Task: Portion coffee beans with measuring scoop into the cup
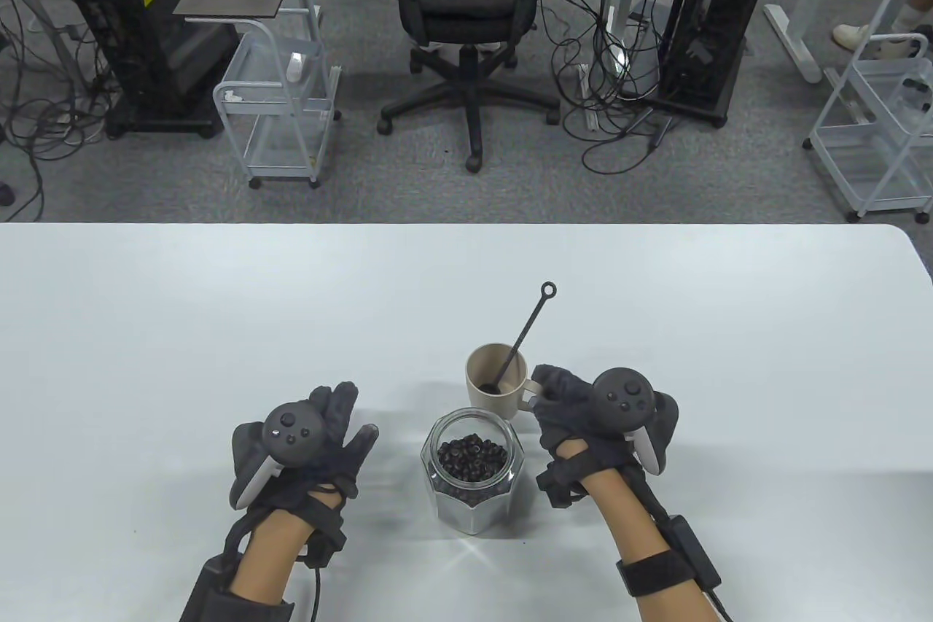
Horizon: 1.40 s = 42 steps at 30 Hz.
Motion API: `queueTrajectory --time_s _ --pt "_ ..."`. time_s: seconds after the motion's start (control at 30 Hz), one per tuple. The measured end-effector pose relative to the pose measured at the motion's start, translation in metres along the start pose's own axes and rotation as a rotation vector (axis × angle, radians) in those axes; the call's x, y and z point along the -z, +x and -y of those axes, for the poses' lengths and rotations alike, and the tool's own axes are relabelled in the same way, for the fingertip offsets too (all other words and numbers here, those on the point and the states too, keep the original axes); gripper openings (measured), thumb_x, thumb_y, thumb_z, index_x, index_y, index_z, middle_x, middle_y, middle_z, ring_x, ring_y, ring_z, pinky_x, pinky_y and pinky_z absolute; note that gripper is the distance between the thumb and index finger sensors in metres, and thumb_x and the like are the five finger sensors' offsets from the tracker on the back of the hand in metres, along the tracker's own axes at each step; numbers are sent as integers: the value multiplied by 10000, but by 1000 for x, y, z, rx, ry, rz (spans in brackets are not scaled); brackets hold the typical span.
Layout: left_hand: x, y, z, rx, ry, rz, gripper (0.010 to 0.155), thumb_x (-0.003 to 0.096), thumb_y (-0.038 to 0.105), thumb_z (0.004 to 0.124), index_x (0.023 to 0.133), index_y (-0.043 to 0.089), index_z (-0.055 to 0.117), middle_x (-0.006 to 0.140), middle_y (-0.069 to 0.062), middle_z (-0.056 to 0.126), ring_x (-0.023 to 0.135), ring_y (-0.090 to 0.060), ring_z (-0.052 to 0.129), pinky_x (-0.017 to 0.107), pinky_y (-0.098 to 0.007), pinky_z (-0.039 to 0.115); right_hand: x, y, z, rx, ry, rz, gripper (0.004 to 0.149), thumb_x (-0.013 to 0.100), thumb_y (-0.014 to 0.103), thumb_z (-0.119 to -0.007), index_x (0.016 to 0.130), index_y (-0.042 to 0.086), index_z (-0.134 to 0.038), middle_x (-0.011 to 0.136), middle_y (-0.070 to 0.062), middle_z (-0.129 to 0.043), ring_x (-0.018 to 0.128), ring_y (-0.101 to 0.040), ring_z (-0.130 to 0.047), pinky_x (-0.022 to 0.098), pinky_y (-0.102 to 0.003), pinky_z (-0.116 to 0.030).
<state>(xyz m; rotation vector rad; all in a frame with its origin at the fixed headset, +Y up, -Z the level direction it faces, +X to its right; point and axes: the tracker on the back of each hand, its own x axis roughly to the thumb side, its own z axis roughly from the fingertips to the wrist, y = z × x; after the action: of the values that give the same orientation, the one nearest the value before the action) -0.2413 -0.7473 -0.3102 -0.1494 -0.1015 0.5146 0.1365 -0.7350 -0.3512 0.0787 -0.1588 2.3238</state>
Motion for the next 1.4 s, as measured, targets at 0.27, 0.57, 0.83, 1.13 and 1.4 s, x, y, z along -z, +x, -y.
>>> queueTrajectory --time_s 0.27,0.57,0.83,1.13,1.4 --pt "1 0 1 4 4 1 798 484 660 569 1132 222 411 1177 -210 414 1054 -587 432 664 -733 457 6 -2 -9 -17 57 -15 467 367 210 -975 814 117 -874 798 -222 -901 560 -413 -1131 356 -477 -949" --pt "1 0 2 1 -4 1 797 485 661 568 1131 223 410 1176 -212 424 1051 -589 442 662 -731 468 5 -2 -18 -26 105 -14 466 368 205 -972 815 118 -873 801 -225 -898 564 -418 -1133 360 -481 -950" --pt "1 0 2 3 -5 3 797 483 661 569 1131 223 412 1175 -213 427 1051 -586 449 662 -730 472 4 -4 -18 -21 151 -34 472 378 195 -960 831 105 -863 816 -244 -880 581 -430 -1112 369 -492 -931" --pt "0 2 1 -5 14 15 797 484 660 570 1131 222 414 1174 -212 435 1050 -585 460 661 -729 478 -3 -3 -5 17 143 -44 542 412 210 -914 922 96 -773 898 -268 -779 685 -507 -992 448 -559 -838" --pt "-2 3 0 -12 44 35 793 484 657 572 1129 218 425 1172 -211 447 1046 -583 479 661 -728 484 -25 -19 30 225 -25 -45 618 494 376 -783 1015 82 -626 956 -321 -660 781 -627 -832 507 -673 -721"
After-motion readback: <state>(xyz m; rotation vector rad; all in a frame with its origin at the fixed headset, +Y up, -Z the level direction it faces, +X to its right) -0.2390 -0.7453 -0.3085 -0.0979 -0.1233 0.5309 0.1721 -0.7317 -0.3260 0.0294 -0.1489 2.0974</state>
